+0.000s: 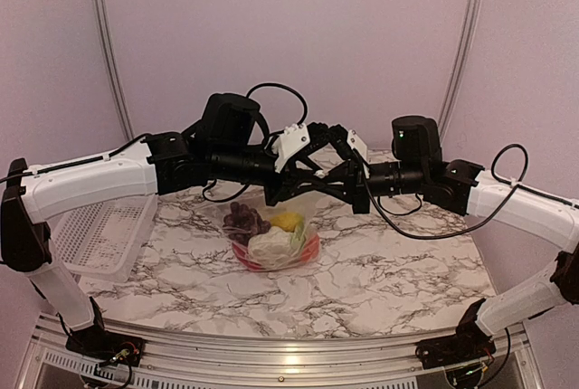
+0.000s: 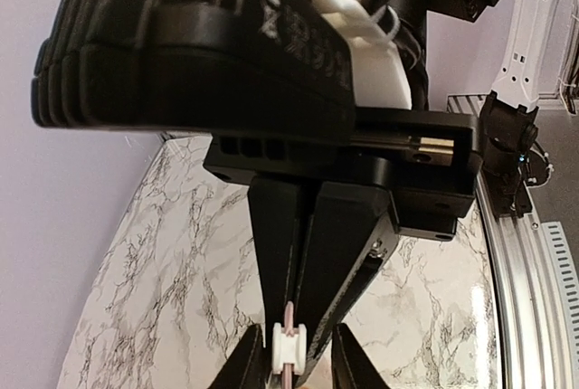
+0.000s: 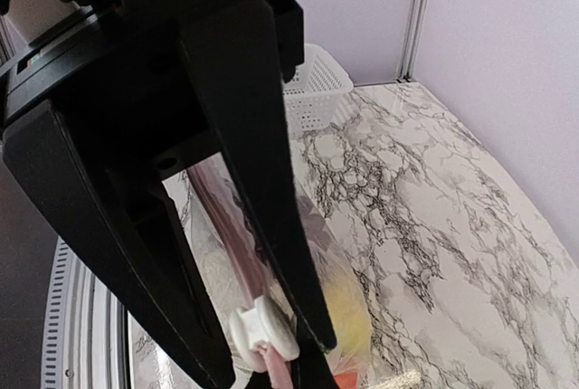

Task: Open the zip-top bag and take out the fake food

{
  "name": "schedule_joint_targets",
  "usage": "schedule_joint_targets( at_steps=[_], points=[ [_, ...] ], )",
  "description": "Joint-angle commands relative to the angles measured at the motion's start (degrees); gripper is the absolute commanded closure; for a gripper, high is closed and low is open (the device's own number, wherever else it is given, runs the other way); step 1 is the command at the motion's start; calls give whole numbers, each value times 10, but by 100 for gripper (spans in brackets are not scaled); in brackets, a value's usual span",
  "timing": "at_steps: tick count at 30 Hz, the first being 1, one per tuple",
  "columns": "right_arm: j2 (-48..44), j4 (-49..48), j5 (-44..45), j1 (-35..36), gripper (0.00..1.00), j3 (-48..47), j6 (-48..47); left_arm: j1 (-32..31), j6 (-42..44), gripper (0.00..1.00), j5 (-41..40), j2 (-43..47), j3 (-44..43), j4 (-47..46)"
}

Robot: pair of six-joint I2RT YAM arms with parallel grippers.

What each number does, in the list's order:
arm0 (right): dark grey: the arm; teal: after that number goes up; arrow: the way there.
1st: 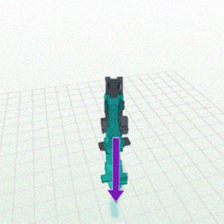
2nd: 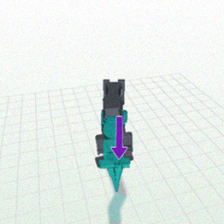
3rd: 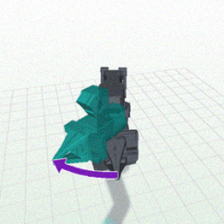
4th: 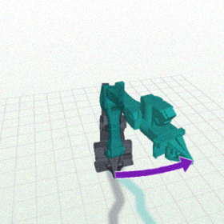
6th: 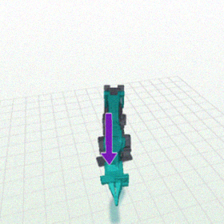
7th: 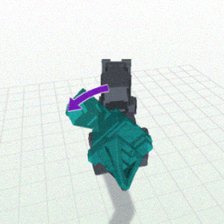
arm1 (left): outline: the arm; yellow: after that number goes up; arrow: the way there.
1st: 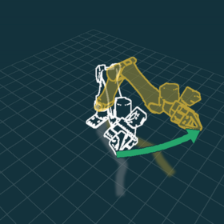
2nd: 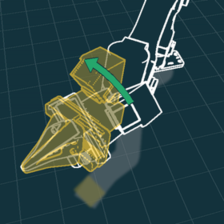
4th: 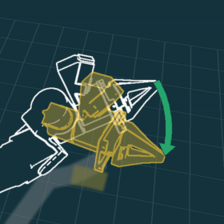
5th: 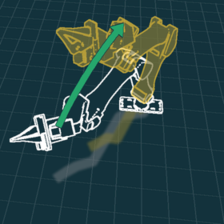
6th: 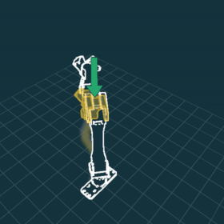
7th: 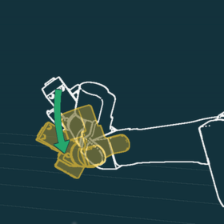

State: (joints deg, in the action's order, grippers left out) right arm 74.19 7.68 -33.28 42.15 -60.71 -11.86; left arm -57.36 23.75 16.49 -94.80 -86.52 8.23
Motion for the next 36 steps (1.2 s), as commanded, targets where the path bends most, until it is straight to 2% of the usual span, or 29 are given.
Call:
schedule_joint_targets(
  at_steps=[1,3,7,10,17,30,36],
  points=[
    [-9,-11,3,4,100,0,-2,3,-5,77,7,6,-14,-11],
    [-10,-10,4,4,100,-1,-3,6,-5,83,8,5,-15,-10],
    [-11,-7,7,4,100,1,-5,11,-10,85,15,11,-11,-12],
    [-12,-6,9,4,100,1,-4,16,-11,92,23,17,-6,-11],
    [-14,-10,15,4,100,5,3,29,-24,100,37,34,19,-16],
    [-47,-36,55,2,100,36,36,66,-4,98,8,83,85,26],
    [-74,-57,61,-32,100,62,76,81,2,98,-10,120,122,42]
  ],
)
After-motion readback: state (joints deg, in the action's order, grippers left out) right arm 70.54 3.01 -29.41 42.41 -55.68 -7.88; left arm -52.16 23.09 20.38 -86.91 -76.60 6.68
